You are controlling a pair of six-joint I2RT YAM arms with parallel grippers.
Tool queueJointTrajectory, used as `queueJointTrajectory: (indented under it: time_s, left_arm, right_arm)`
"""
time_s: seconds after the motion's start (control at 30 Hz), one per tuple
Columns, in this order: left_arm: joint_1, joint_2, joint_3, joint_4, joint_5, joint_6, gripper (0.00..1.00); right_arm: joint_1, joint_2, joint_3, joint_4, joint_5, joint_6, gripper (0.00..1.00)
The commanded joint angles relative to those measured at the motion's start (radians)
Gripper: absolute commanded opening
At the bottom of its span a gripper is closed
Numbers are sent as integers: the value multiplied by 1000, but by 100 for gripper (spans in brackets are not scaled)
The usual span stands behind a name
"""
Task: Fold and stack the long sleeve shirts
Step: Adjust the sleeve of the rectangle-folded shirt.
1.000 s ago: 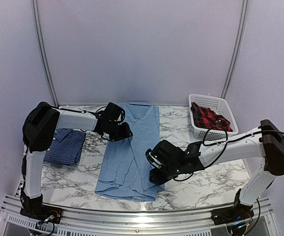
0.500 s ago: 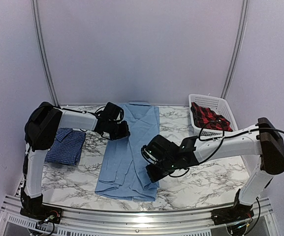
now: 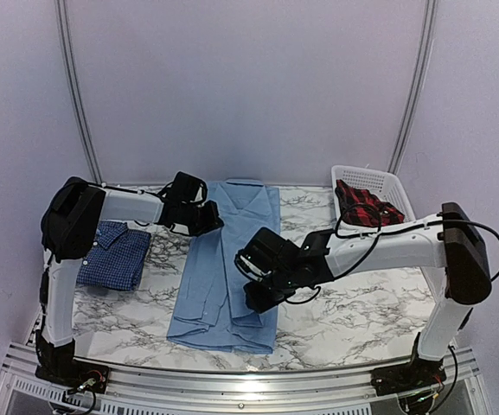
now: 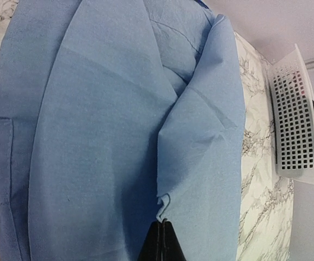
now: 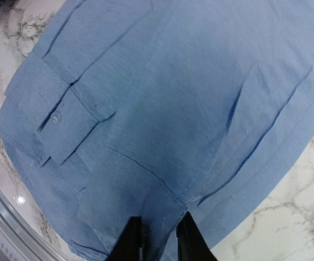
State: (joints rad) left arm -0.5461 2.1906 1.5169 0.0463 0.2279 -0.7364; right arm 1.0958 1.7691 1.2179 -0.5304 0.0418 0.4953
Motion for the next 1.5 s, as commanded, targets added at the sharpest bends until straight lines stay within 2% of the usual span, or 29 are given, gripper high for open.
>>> queueJointTrajectory:
  time_s: [0.0,0.07,0.13,0.23,0.33,0.47,0.6,0.97,1.3,1.47]
  left_arm:
    - [24,55,61,18,72,-12,4]
    - [26,60,64,9,84,-10,21]
    - [26,50,52,7,79,-3,31]
    - [32,18,34,0,59,11,42]
    - [37,-30,16,-23,23,34,49]
    - [40,-101,-23,-45,-5,59,50]
    - [40,-189,-103,-74,-1,72,49]
    - [-3,-368,-326,-86,81,103,46]
    - [-85,-409,-379,-121,102,116,43]
    - [-127,-410,-385,-135,123,121,38]
  right_arm:
    - [9,30,24,-15,-69,1,39]
    - [9,7,16,-2,-68,8,53]
    - [9,-18,20,2,-51,8,60]
    - [3,-47,19,11,-8,16,61]
    - [-24,-77,-14,40,-2,30,53]
    - [-61,-97,-50,103,-32,32,35]
    - [-62,-64,-62,120,-83,12,25]
    - [-55,-25,-145,201,-110,9,29]
    - [-11,14,-132,192,-7,0,41]
    - [-3,40,-143,205,10,8,44]
